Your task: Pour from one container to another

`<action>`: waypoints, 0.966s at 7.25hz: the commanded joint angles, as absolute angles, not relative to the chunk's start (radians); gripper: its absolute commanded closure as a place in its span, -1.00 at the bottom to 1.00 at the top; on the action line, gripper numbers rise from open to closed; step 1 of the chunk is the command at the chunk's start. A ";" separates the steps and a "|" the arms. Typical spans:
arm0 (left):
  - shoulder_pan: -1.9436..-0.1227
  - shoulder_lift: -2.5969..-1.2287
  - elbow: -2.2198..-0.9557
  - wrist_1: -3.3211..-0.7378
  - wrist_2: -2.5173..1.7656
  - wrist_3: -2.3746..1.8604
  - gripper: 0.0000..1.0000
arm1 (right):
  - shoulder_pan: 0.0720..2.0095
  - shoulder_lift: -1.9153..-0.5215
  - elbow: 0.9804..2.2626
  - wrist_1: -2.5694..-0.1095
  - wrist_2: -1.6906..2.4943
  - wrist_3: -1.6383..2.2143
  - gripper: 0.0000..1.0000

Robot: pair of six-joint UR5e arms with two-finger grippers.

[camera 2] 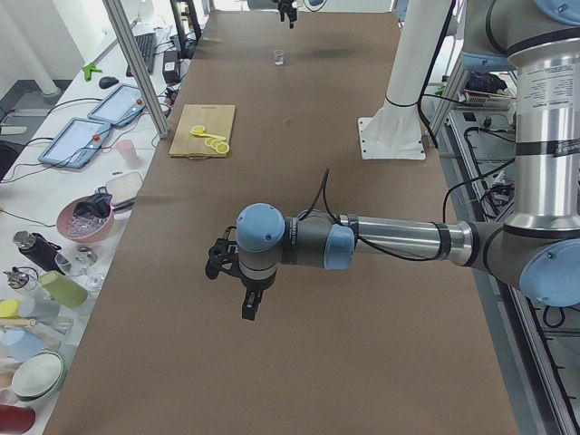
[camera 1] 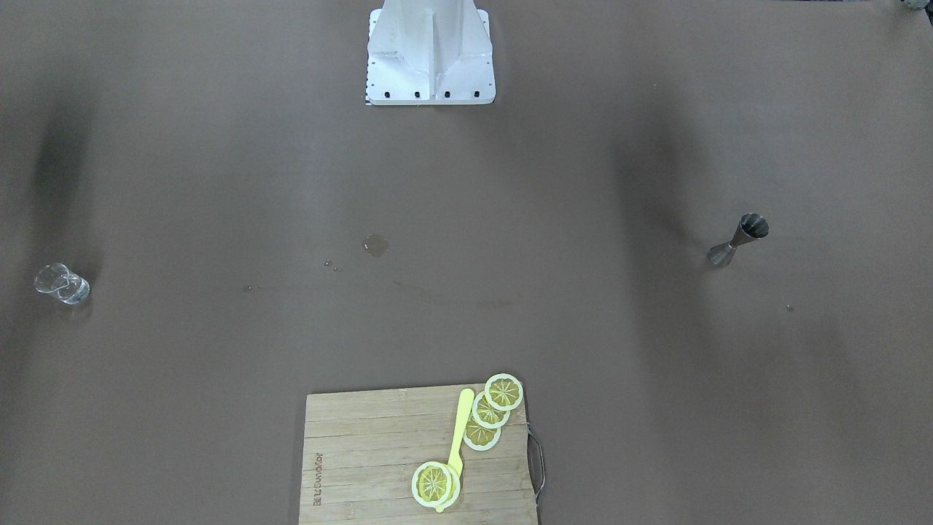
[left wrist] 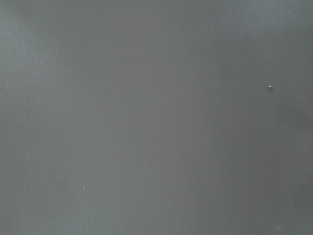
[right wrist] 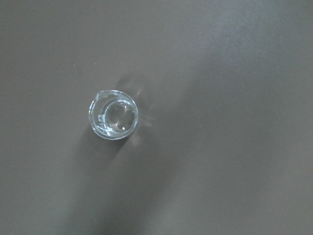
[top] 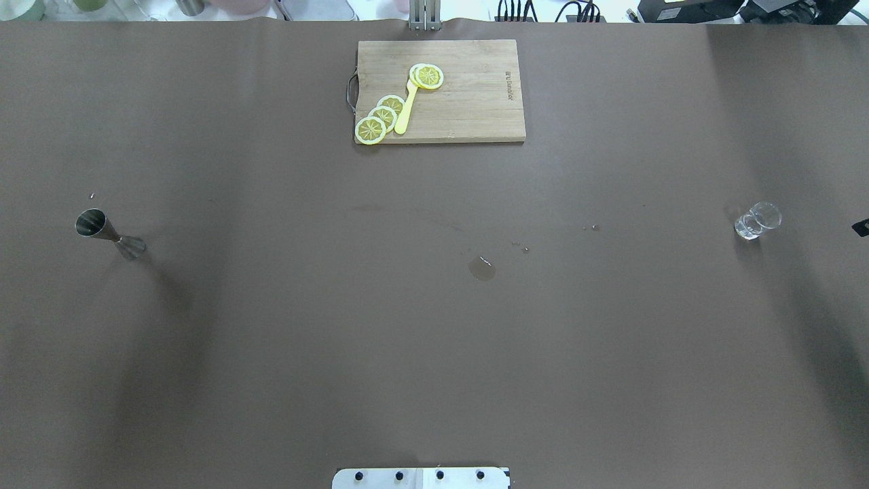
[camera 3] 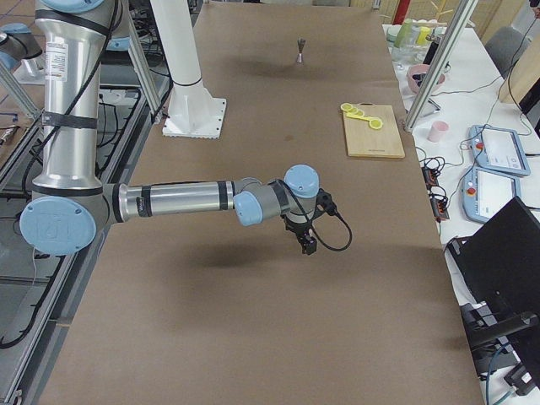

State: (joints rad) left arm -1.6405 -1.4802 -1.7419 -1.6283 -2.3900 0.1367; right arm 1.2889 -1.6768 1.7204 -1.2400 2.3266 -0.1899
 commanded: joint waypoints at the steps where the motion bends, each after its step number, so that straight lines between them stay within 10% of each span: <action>1: -1.640 -1.497 -1.759 -1.778 -2.388 -0.004 -0.97 | 1.253 -1.713 1.633 -0.960 2.339 -0.288 -1.00; 7: -1.501 -1.482 -1.948 -1.971 -2.246 -0.383 -0.97 | 1.194 -1.622 1.465 -0.687 2.430 -0.177 -1.00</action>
State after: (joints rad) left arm -1.5635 -1.4903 -1.8725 -1.9717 -2.2917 -0.2868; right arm 1.2093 -1.6705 1.5090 -0.6956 2.4254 -0.2385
